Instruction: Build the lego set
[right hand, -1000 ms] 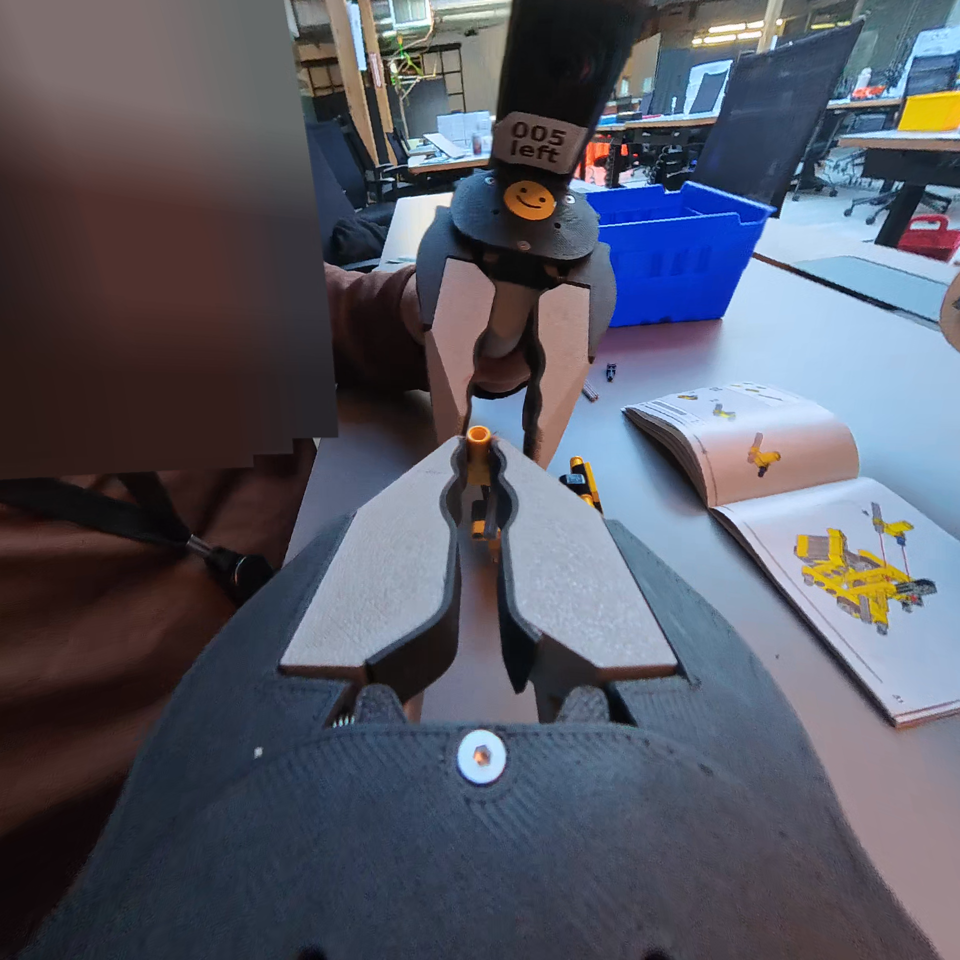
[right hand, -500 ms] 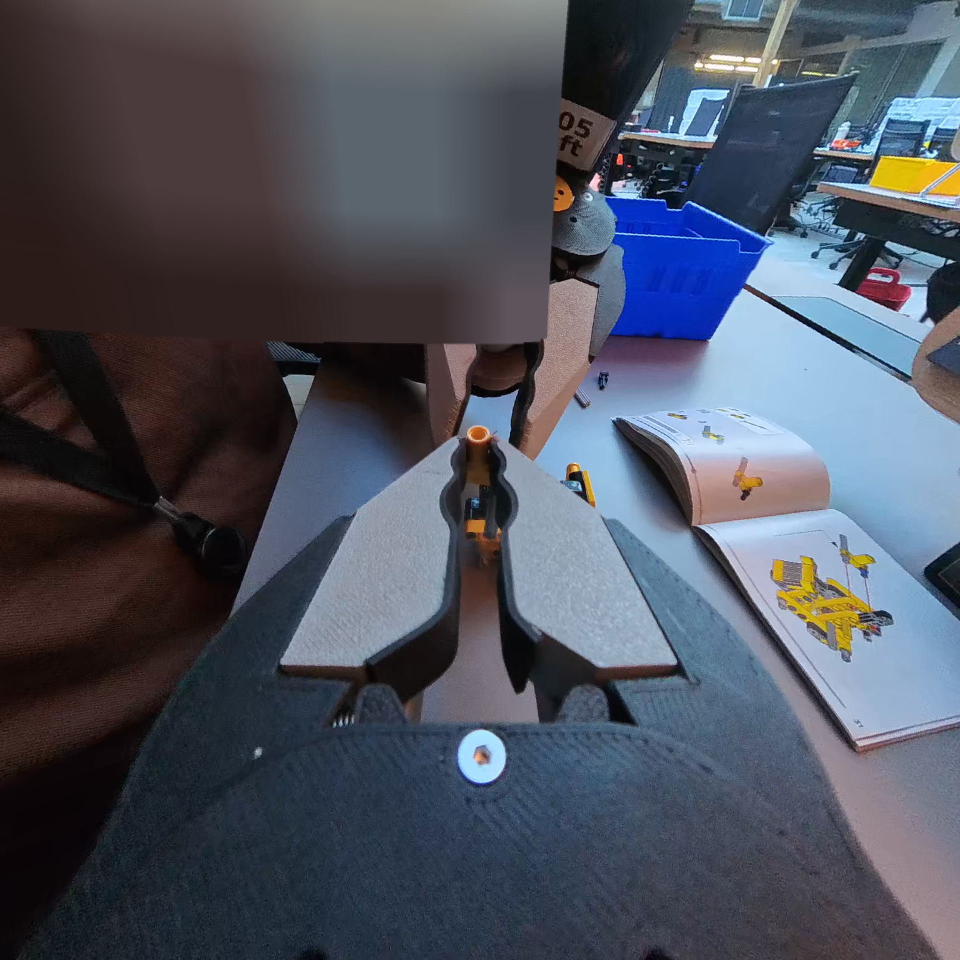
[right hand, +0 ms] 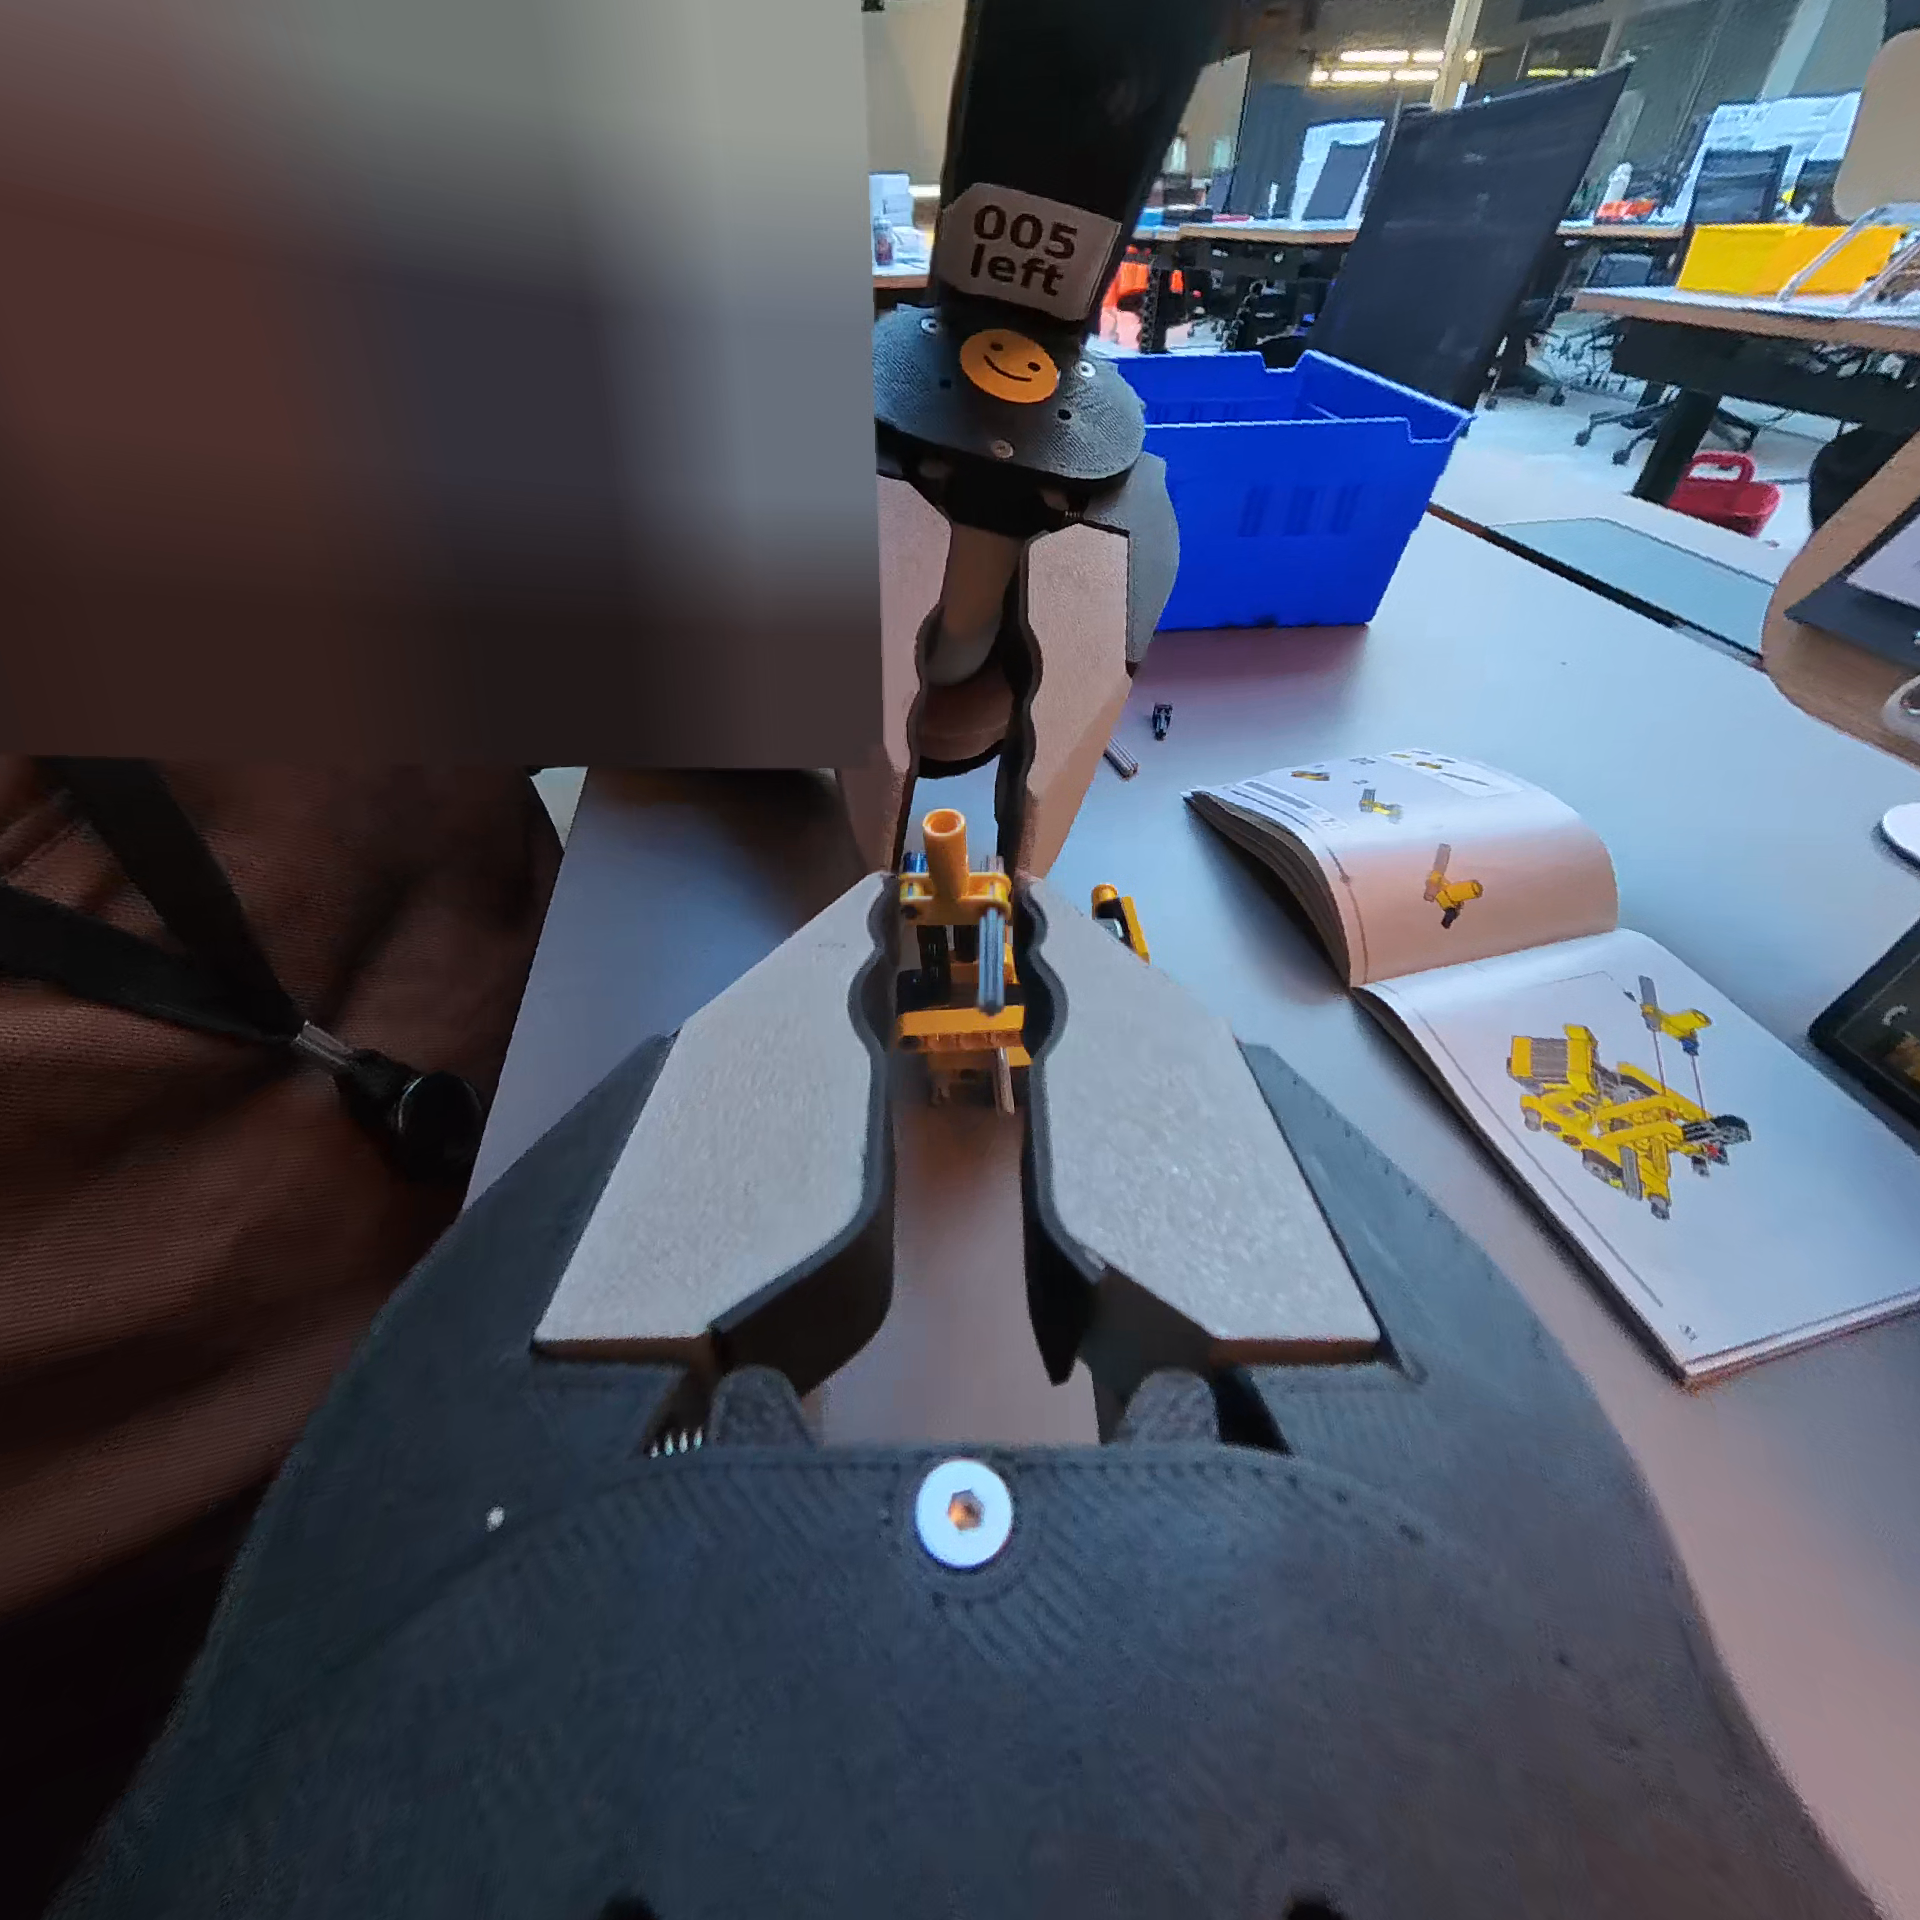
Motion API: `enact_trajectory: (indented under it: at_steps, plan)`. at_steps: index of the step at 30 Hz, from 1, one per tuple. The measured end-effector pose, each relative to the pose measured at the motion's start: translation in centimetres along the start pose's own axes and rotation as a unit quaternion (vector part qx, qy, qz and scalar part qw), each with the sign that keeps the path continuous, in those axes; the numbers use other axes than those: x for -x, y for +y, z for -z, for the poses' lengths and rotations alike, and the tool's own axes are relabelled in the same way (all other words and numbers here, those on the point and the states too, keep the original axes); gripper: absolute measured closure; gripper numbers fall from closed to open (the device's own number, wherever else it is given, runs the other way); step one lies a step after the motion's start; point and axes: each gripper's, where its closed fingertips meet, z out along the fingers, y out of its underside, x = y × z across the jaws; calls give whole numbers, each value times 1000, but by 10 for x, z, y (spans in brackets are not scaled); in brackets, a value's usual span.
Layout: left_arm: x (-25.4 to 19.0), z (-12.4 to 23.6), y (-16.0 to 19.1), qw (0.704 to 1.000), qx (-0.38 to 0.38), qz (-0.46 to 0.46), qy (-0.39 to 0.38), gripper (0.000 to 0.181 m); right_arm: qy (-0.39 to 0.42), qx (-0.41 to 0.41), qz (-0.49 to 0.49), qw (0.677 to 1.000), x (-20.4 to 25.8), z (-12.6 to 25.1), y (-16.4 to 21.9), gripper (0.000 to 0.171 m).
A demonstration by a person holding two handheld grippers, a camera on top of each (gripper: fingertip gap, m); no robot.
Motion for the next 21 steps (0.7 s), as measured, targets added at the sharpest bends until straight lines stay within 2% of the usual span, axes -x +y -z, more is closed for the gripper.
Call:
enact_trajectory:
  at_steps: [5,10,13,21]
  plan:
    - [1,1,2,1000,4,-7,-3,162,8,17,0,1000,-3,-1,6,157]
    - [2,1,1,1000,-2,-6,-5,163,-7,26,-12,1000,0,-4,10,148]
    - [3,1,0,1000,-2,-8,-9,162,4,33,-3,999,-1,-6,11,152]
    - [5,0,0,1000,0,-11,-24,162,7,27,-13,1000,-4,-5,10,150]
